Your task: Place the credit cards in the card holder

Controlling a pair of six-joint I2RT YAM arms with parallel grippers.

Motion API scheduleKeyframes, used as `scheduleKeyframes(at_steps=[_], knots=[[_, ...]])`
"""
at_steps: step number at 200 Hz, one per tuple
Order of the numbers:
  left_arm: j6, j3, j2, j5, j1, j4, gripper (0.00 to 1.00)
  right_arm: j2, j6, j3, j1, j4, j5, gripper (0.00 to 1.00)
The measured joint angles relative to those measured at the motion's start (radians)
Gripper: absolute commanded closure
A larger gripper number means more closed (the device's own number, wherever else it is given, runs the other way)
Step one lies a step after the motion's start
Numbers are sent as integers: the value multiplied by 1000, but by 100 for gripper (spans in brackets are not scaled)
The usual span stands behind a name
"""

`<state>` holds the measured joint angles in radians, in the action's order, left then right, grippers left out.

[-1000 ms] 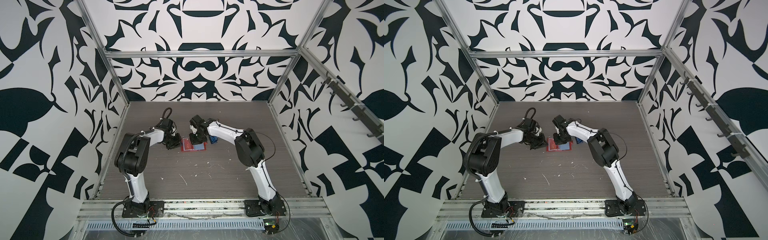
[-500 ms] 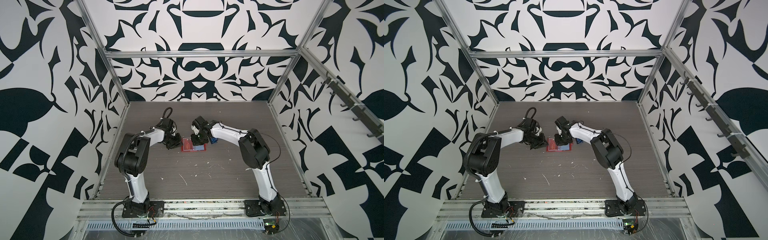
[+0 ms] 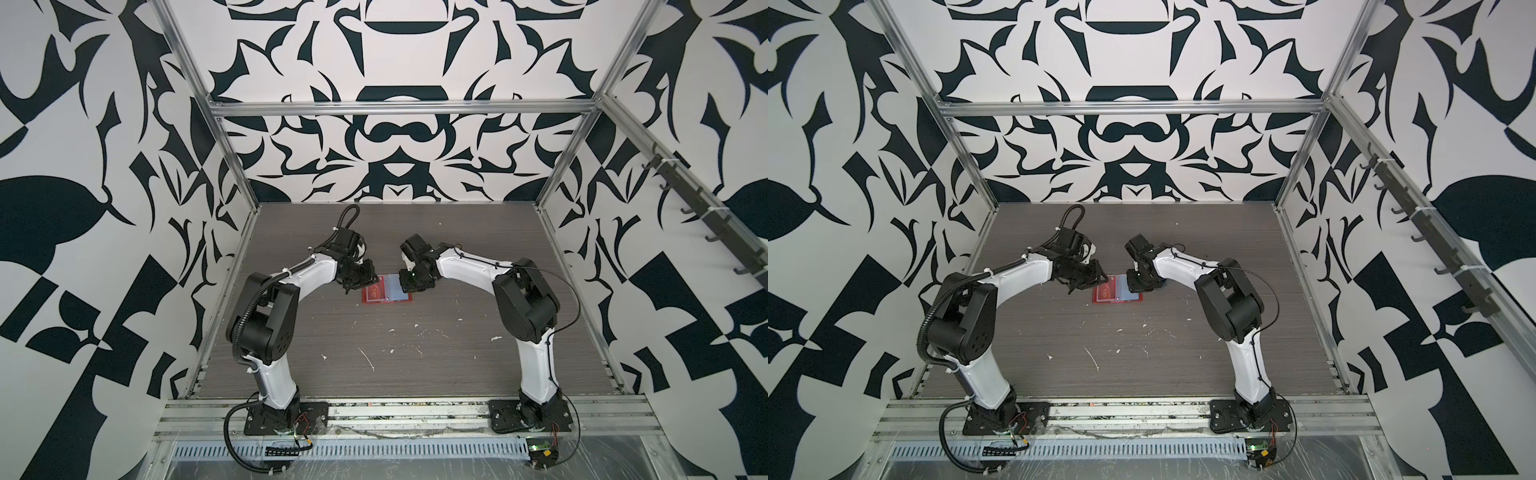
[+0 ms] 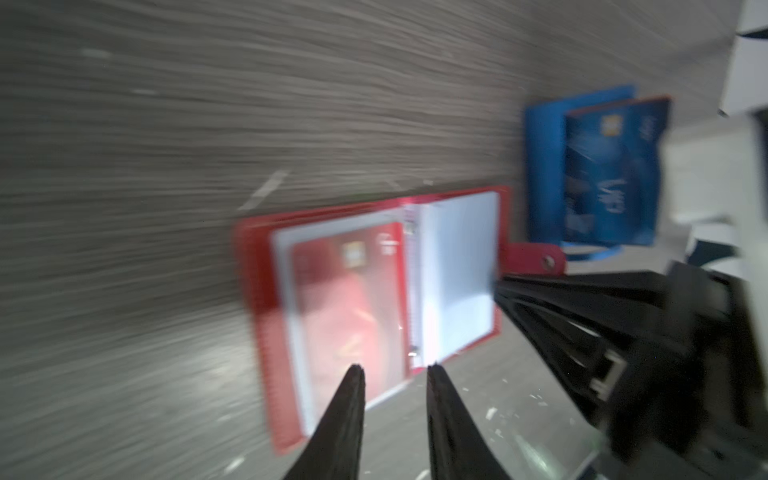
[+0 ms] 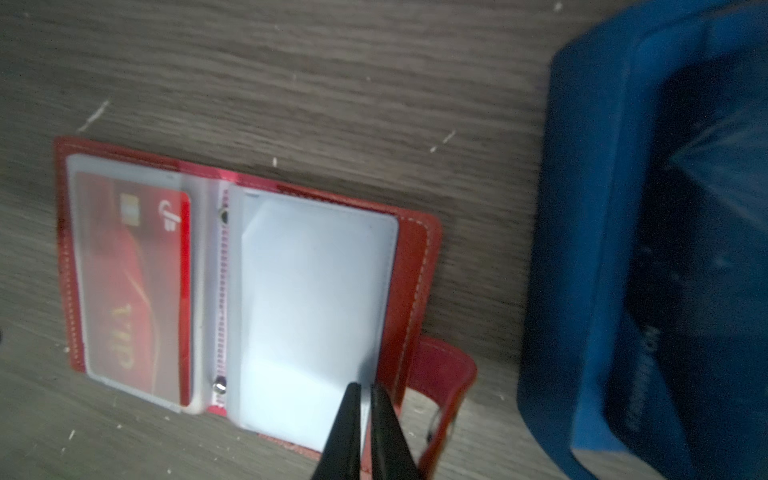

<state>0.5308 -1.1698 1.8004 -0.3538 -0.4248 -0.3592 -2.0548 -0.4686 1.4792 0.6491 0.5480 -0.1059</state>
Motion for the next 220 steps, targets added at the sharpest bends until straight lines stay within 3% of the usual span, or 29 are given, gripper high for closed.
scheduleKeyframes(at_steps=[79,150,220], knots=[[62,-55,164,-101,-41,88,70,-8,0,-14,3,-5,-3,89],[83,-61,198,-139,-40,115,72,-8,0,-15,3,-7,-5,90],[101,-63,215,-171,-39,140,82,-8,0,-15,3,-6,-5,90]])
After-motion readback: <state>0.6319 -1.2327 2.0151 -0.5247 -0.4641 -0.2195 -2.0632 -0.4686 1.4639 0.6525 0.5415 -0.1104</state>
